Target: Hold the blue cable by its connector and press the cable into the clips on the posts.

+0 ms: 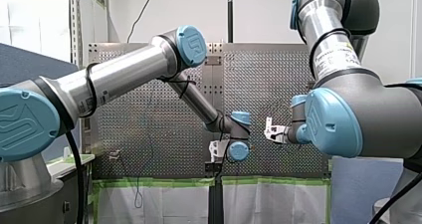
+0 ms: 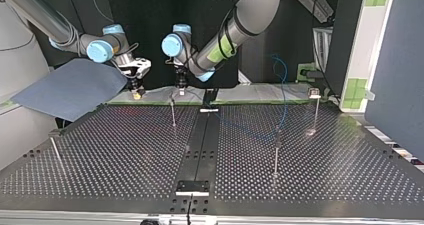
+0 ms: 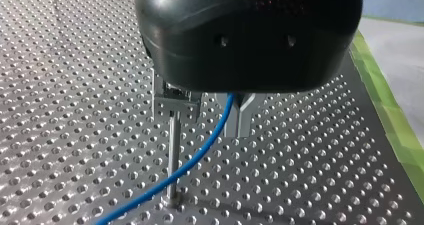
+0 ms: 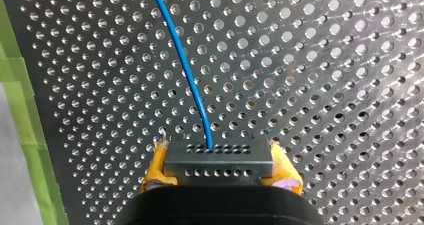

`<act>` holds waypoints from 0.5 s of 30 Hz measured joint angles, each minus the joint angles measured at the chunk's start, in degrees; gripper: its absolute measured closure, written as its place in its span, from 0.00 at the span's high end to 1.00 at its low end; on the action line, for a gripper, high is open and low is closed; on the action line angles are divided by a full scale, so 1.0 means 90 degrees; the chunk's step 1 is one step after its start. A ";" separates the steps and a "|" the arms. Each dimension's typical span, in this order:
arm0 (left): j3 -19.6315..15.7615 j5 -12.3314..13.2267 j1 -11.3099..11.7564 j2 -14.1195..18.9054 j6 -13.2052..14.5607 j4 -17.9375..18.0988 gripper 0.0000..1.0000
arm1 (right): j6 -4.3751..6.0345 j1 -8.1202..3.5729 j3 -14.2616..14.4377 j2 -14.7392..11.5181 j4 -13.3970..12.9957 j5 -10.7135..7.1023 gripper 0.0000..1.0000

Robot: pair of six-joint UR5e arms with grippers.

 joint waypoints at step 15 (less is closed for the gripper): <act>0.0125 0.0268 0.0164 -0.0003 -0.0129 -0.0075 0.00 | -0.0074 0.0004 -0.0031 0.0003 -0.0017 -0.0048 0.00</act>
